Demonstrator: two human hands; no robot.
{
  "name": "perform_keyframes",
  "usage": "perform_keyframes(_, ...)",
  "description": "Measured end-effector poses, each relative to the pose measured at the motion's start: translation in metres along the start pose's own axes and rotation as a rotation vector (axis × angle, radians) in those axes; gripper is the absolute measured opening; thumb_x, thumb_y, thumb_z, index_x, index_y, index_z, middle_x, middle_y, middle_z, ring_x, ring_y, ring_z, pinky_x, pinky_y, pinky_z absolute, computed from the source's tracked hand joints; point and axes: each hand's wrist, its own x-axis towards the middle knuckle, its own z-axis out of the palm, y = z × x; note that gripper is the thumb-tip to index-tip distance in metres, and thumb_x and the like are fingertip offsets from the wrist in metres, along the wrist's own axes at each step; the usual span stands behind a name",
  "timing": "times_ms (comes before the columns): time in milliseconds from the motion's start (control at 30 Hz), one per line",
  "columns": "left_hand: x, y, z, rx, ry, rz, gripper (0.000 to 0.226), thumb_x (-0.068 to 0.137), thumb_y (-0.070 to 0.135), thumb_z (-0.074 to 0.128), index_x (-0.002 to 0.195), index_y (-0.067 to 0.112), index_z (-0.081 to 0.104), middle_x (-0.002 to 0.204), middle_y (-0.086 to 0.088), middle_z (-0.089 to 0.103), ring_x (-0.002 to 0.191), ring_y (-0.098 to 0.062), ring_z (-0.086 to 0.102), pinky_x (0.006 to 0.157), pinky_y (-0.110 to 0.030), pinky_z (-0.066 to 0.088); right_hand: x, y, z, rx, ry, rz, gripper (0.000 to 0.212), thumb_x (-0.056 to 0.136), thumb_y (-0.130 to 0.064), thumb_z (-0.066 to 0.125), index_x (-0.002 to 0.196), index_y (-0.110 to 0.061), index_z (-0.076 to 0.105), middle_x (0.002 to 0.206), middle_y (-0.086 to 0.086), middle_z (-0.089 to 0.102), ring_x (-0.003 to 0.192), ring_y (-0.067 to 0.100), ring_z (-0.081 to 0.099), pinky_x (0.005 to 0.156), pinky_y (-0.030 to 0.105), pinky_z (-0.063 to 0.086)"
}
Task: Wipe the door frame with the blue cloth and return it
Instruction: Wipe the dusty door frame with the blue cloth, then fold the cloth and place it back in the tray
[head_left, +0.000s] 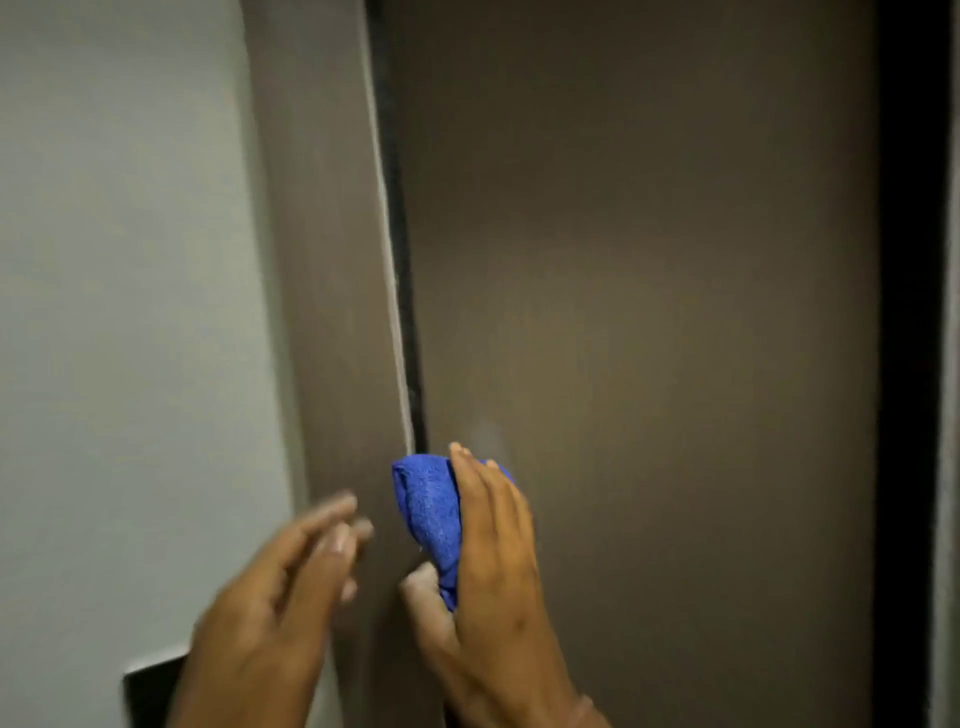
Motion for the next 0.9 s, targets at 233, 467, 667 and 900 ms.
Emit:
perform_keyframes(233, -0.102, -0.039, 0.110, 0.017, -0.625, -0.327, 0.013, 0.081, 0.007, 0.063, 0.080, 0.018, 0.069, 0.054, 0.018, 0.070, 0.049, 0.009, 0.061, 0.048, -0.002, 0.043, -0.131, 0.042, -0.097, -0.194, -0.194, 0.319, 0.075, 0.090, -0.045, 0.038, 0.146, -0.010, 0.001, 0.157, 0.001, 0.005, 0.145, 0.013, -0.007, 0.120, 0.036, 0.009)
perform_keyframes(467, -0.198, -0.058, 0.256, -0.100, -1.220, -0.402, 0.013, 0.083, 0.011, 0.061, 0.082, 0.021, 0.068, 0.068, 0.015, 0.075, 0.061, 0.002, 0.067, 0.052, -0.009, 0.049, -0.256, 0.084, -0.274, 0.183, 0.142, 1.181, 0.104, 0.080, -0.035, 0.070, 0.148, -0.018, -0.007, 0.153, -0.007, 0.017, 0.137, 0.008, 0.028, 0.112, 0.024, 0.029)
perform_keyframes(667, -0.318, -0.057, 0.388, -0.191, -1.616, -0.500, 0.016, 0.084, 0.010, 0.061, 0.094, 0.020, 0.068, 0.085, 0.002, 0.077, 0.078, -0.009, 0.070, 0.062, -0.019, 0.054, -0.377, 0.097, -0.383, 0.596, 0.838, 1.362, 0.071, 0.065, -0.029, 0.083, 0.124, -0.003, 0.053, 0.120, 0.016, 0.066, 0.109, 0.030, 0.063, 0.096, 0.043, 0.051)
perform_keyframes(900, -0.461, -0.114, 0.526, 0.044, -1.871, -0.654, 0.027, 0.090, 0.014, 0.053, 0.113, 0.029, 0.047, 0.101, 0.010, 0.060, 0.091, -0.006, 0.058, 0.061, -0.014, 0.053, -0.500, 0.165, -0.485, 0.398, 1.095, 1.684, 0.048, 0.068, -0.042, 0.070, 0.109, -0.023, 0.056, 0.106, 0.006, 0.069, 0.086, 0.020, 0.071, 0.063, 0.028, 0.058)
